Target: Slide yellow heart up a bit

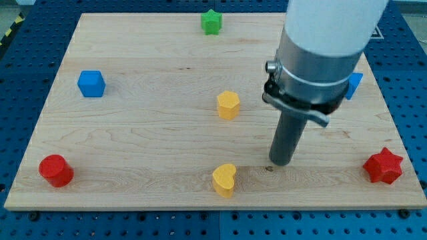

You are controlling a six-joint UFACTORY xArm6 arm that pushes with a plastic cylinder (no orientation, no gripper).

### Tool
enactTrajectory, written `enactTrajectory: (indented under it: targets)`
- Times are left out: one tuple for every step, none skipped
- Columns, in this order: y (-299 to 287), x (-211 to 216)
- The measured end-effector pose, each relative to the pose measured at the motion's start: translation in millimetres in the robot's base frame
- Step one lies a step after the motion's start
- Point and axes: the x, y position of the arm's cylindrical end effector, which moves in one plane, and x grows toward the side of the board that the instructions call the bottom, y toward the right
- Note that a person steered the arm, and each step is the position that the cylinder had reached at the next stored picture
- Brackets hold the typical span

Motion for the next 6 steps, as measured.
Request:
enactTrajectory:
  targets:
    - [-28.3,24.9]
    - [-49.2,42.5]
    - [-50.6,43.7]
    - [-71.7,43.7]
    - [-104.3,43.7]
    - [-116.8,43.7]
